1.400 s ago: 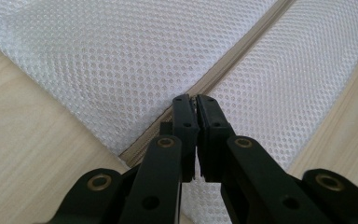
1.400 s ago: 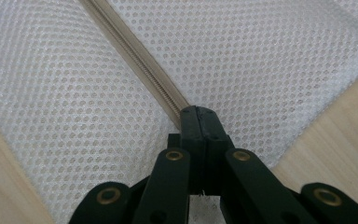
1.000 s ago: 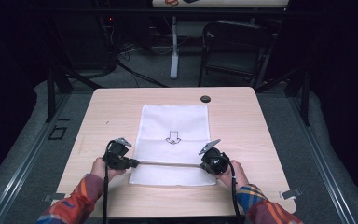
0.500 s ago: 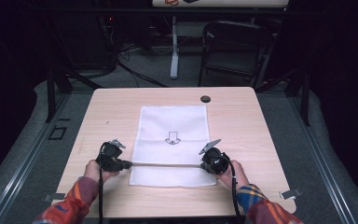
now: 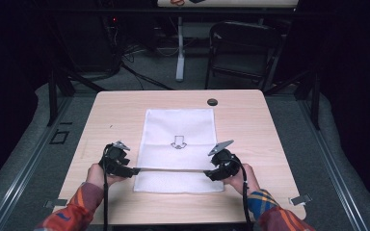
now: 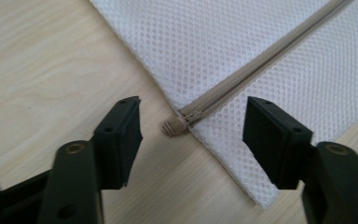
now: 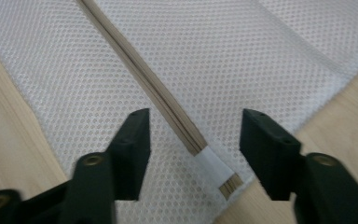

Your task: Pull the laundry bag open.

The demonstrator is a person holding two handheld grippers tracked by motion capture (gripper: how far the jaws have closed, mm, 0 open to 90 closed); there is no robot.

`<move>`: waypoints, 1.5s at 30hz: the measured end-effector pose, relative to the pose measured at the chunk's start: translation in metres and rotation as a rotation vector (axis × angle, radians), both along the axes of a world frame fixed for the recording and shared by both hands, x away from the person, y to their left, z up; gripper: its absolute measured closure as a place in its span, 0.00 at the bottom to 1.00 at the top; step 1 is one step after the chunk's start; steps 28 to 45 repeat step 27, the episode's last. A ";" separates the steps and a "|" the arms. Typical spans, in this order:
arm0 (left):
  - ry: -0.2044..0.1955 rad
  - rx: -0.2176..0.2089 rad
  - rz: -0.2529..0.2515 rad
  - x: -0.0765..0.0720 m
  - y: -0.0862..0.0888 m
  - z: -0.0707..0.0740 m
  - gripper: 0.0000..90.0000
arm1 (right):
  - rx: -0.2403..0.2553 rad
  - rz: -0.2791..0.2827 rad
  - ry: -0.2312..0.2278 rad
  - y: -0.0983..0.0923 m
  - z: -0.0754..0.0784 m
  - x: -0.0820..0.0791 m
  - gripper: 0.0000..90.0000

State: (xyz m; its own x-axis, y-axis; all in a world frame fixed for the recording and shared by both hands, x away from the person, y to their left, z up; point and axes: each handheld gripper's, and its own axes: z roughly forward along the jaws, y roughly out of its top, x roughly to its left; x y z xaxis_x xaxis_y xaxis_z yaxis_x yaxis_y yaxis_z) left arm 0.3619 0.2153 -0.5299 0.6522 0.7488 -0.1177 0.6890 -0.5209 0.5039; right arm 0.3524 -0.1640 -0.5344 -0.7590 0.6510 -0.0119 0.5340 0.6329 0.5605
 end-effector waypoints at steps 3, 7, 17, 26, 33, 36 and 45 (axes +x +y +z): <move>-0.021 0.005 0.005 -0.004 0.005 0.005 0.24 | 0.002 -0.018 0.005 -0.008 0.007 -0.002 0.28; -0.037 0.011 0.046 -0.008 0.016 0.008 0.19 | 0.006 -0.062 -0.004 -0.024 0.016 -0.004 0.16; -0.040 0.029 0.163 -0.004 0.045 0.002 0.10 | -0.005 -0.218 -0.011 -0.086 0.015 -0.007 0.00; -0.008 0.063 0.223 0.007 0.059 -0.015 0.00 | -0.021 -0.294 0.015 -0.122 -0.010 0.003 0.00; -0.011 0.067 0.226 0.009 0.060 -0.018 0.00 | -0.020 -0.295 0.020 -0.124 -0.012 0.004 0.00; -0.011 0.067 0.226 0.009 0.060 -0.018 0.00 | -0.020 -0.295 0.020 -0.124 -0.012 0.004 0.00; -0.011 0.067 0.226 0.009 0.060 -0.018 0.00 | -0.020 -0.295 0.020 -0.124 -0.012 0.004 0.00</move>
